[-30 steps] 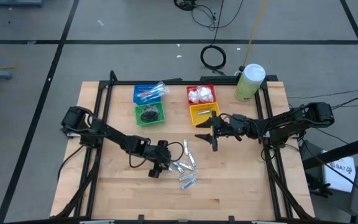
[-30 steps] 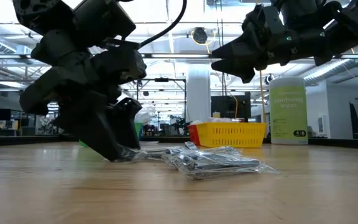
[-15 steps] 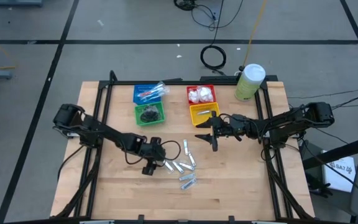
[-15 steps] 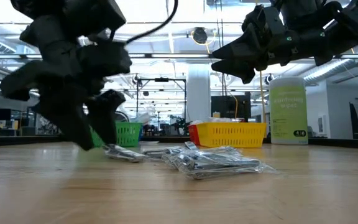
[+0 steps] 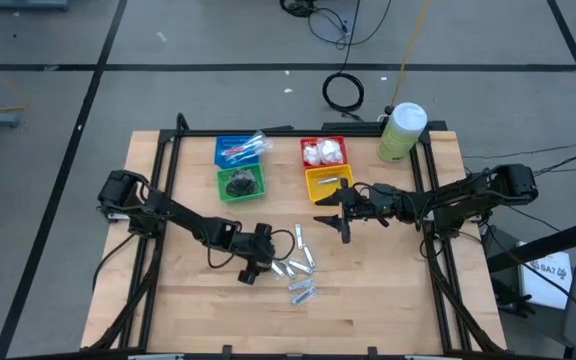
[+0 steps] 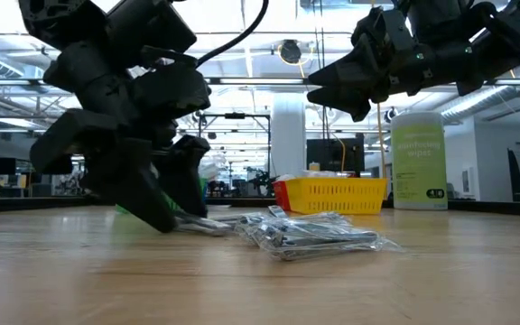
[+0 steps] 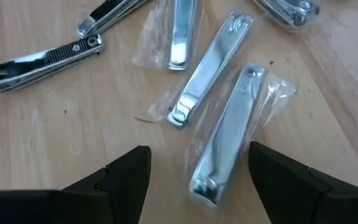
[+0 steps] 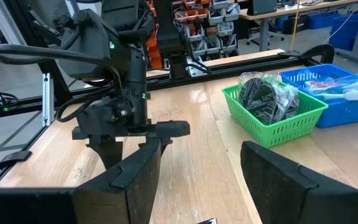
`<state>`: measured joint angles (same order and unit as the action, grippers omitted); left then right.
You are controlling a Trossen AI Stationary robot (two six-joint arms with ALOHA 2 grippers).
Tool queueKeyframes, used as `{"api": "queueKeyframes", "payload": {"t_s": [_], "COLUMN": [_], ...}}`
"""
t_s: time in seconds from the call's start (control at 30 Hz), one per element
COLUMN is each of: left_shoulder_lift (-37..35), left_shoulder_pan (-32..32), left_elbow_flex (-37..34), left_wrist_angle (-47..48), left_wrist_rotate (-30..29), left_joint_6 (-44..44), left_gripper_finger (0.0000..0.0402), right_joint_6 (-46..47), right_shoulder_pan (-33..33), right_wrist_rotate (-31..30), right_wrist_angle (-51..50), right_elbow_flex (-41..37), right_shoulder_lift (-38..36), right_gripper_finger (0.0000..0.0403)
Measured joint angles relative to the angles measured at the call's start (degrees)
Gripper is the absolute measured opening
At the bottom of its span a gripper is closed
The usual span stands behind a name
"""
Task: Pick & Place Travel size toiletries
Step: Put the nail cutter into the yellow bin
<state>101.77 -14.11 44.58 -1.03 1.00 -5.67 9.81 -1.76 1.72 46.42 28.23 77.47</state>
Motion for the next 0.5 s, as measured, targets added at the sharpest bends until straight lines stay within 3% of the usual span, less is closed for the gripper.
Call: {"api": "queueKeyframes", "payload": {"t_s": [0.17, 0.5], "left_shoulder_lift": [0.1, 0.4], "left_shoulder_pan": [0.0, 0.0], "left_elbow_flex": [0.0, -0.2], "left_wrist_angle": [0.2, -3.3], "left_wrist_rotate": [0.9, 3.2], "left_joint_6": [0.1, 6.7], "left_gripper_finger": [0.0251, 0.0130], "right_joint_6": [0.0, 0.0], "right_shoulder_pan": [0.0, 0.0], "right_wrist_rotate": [0.0, 0.0], "right_wrist_angle": [0.0, 0.0], "right_elbow_flex": [0.0, 0.0], "right_shoulder_lift": [0.0, 0.0], "right_gripper_finger": [0.0210, 0.0210]}}
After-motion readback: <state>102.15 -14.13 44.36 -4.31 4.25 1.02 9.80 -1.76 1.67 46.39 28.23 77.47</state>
